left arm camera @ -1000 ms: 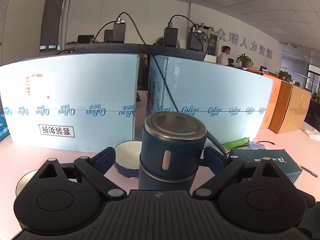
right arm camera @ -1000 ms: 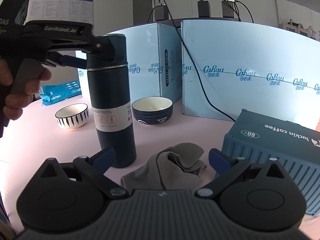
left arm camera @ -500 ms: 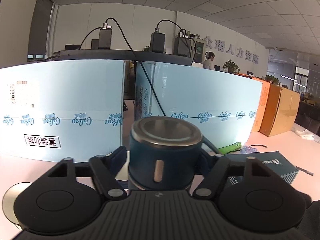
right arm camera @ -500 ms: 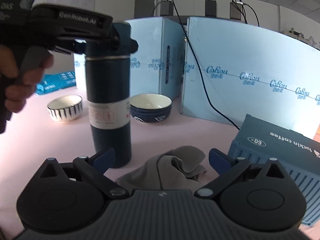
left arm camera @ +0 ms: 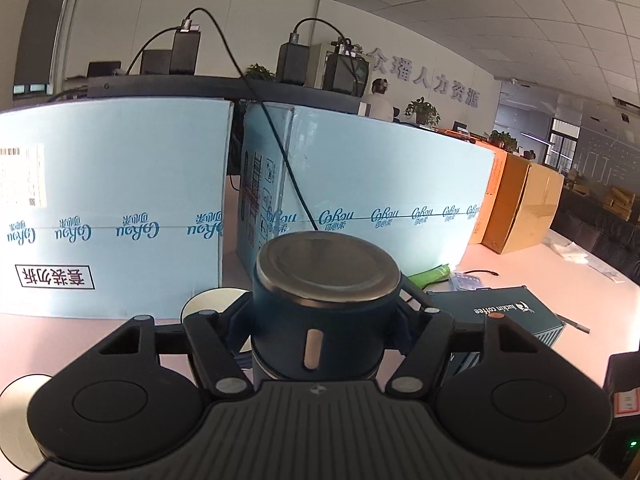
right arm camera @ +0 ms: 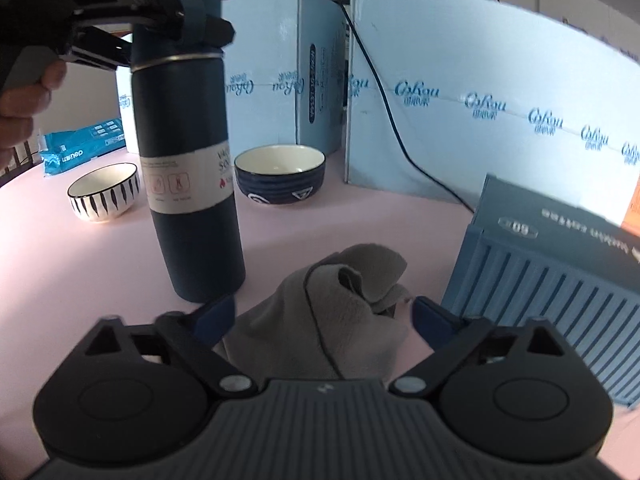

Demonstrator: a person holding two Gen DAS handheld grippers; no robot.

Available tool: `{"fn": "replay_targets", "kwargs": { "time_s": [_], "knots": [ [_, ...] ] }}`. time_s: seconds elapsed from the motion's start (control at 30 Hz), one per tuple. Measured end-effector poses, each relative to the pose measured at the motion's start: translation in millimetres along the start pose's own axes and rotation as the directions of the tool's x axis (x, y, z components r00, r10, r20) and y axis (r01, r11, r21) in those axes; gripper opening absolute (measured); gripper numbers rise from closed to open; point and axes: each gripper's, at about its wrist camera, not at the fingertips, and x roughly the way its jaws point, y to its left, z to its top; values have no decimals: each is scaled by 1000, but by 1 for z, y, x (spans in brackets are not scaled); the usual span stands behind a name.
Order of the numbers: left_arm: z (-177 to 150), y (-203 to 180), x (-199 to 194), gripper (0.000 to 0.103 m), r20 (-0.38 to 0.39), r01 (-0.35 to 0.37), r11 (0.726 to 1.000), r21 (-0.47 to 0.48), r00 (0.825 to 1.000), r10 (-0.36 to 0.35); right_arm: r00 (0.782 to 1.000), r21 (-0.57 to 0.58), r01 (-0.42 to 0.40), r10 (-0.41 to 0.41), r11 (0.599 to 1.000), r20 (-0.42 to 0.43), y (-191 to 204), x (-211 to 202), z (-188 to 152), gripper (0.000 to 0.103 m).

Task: Clean container
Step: 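Grasp the grey cloth with the right gripper and lift it, then carry the cloth in the right gripper up to the bottle lid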

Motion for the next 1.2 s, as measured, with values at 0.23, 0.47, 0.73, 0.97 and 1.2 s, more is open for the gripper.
{"fn": "replay_targets", "kwargs": {
  "time_s": [0.23, 0.47, 0.73, 0.97, 1.2],
  "knots": [
    [2, 0, 4, 63, -24, 36, 999, 27, 999, -35, 993, 157, 16, 4, 987, -122, -12, 21, 0, 20],
    [6, -3, 10, 64, -43, 59, 996, 59, 997, -57, 989, 339, -99, 131, 936, -72, -26, 16, 20, 19],
    [4, -3, 7, 64, -43, 71, 995, 69, 997, -69, 951, 660, -296, 275, 691, 138, -32, 5, 35, 19],
    [4, -1, 4, 64, -41, 78, 995, 65, 996, -75, 919, 838, -368, 292, 403, 263, -45, 13, 25, 19],
    [2, -2, 1, 64, -35, 87, 994, 72, 996, -85, 887, 807, -443, 323, 391, 331, -55, 9, 56, 20]
  ]
}}
